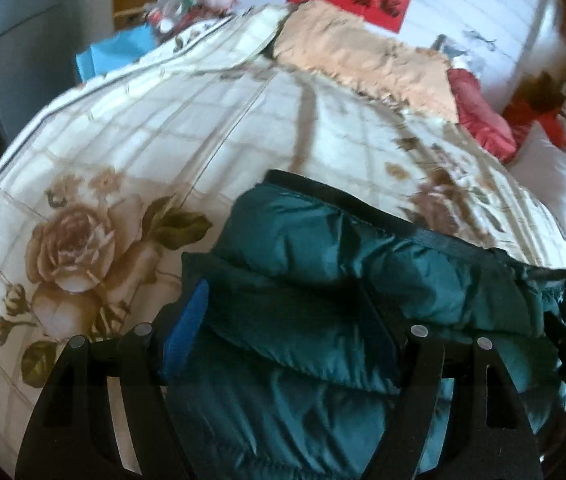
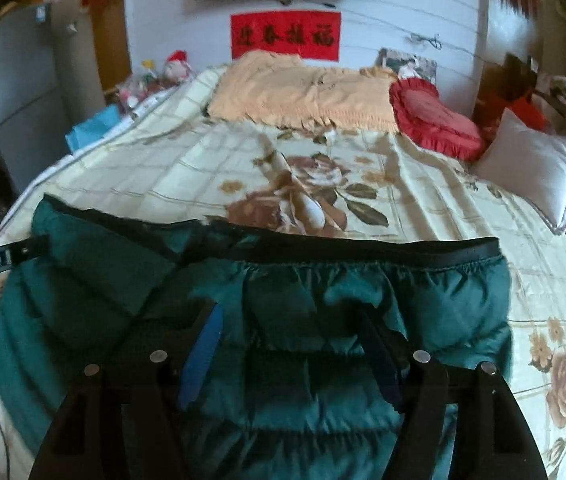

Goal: Fold large clothes

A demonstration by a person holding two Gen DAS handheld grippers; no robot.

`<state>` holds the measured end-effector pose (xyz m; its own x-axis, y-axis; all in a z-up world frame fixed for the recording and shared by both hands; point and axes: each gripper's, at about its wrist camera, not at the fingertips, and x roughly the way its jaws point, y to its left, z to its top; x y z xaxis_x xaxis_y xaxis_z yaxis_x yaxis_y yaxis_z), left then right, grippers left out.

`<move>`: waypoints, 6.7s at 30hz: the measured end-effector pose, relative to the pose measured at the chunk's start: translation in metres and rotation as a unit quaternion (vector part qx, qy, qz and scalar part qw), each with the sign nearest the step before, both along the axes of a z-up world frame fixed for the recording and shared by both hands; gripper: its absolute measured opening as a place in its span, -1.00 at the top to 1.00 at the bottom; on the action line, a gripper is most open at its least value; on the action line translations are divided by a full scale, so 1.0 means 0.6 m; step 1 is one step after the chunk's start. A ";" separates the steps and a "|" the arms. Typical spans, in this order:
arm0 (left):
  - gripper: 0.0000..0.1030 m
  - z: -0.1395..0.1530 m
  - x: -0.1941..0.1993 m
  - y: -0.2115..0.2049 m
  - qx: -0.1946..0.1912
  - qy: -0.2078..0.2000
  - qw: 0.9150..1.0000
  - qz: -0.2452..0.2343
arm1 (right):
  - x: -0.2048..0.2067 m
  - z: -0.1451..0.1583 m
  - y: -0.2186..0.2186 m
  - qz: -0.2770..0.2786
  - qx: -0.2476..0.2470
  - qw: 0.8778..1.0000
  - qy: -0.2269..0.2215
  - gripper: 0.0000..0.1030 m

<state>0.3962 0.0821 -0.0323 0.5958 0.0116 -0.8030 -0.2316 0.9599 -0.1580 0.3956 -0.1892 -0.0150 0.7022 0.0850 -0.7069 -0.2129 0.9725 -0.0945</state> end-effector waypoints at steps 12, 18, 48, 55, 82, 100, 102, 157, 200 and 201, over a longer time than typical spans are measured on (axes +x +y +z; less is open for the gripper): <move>-0.55 -0.046 0.028 0.002 0.033 0.013 0.999 0.006 | 0.071 -0.073 0.001 -0.012 -0.008 0.998 0.060 -0.31; -0.55 -0.030 0.017 0.003 0.032 0.000 0.999 0.001 | 0.035 -0.028 -0.022 -0.017 0.033 0.999 0.036 -0.30; -0.58 -0.032 -0.002 -0.068 0.071 -0.012 0.996 -0.046 | 0.000 -0.021 -0.126 -0.088 0.017 0.996 0.029 -0.33; -0.61 -0.039 0.004 -0.070 0.068 -0.010 0.997 -0.045 | -0.067 0.036 -0.062 -0.005 0.050 0.999 -0.004 -0.32; -0.69 -0.050 0.008 -0.068 0.066 -0.005 0.997 -0.045 | -0.060 0.010 -0.057 -0.011 0.057 0.998 -0.009 -0.32; -0.70 -0.039 0.007 -0.053 0.043 -0.017 0.998 -0.044 | -0.027 -0.033 -0.146 -0.092 0.053 0.994 0.026 -0.47; -0.70 -0.027 0.002 -0.038 0.022 -0.016 0.998 -0.049 | -0.050 -0.015 -0.156 -0.089 0.080 0.993 0.017 -0.47; -0.88 -0.100 -0.178 0.063 -0.211 0.012 0.974 -0.086 | -0.147 -0.090 -0.250 -0.042 0.202 0.973 0.101 -0.99; -0.34 -0.043 -0.378 0.021 -0.130 0.009 0.979 -0.158 | -0.322 -0.074 -0.206 -0.013 0.153 0.982 0.113 -0.41; -0.43 -0.046 -0.380 0.023 -0.124 0.013 0.982 -0.143 | -0.320 -0.080 -0.209 -0.020 0.150 0.982 0.112 -0.47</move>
